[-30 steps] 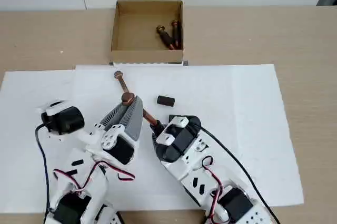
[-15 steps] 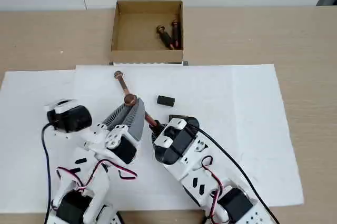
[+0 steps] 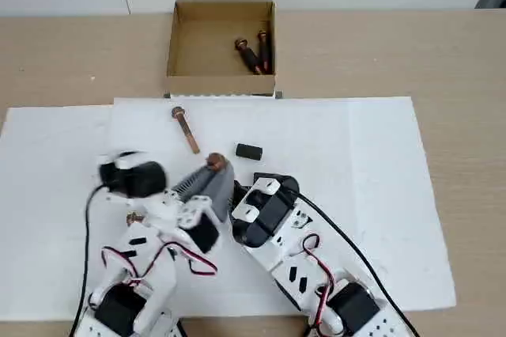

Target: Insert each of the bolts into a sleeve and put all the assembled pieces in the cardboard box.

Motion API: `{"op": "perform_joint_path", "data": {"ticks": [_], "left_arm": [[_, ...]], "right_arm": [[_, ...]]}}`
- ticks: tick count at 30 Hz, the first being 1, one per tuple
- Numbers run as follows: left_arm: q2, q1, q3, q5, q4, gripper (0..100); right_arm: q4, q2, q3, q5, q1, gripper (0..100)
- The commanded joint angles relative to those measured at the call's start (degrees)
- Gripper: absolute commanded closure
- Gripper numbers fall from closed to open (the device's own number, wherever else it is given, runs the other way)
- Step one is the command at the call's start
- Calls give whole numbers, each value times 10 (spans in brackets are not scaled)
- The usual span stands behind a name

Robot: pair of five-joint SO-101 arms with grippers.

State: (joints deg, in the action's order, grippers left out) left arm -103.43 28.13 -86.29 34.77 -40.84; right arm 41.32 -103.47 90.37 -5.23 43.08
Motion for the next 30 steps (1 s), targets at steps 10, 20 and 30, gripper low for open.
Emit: {"op": "perform_joint_path", "data": {"ticks": [10, 20, 30], "left_arm": [[-5, 51, 0, -62, -79, 994], [-4, 38, 2, -91, -84, 789], [-4, 37, 10, -113, -83, 787]], "right_arm": [[-14, -5, -9, -5, 3, 996], [-14, -5, -8, -5, 3, 996], [-14, -5, -5, -5, 3, 996]]}}
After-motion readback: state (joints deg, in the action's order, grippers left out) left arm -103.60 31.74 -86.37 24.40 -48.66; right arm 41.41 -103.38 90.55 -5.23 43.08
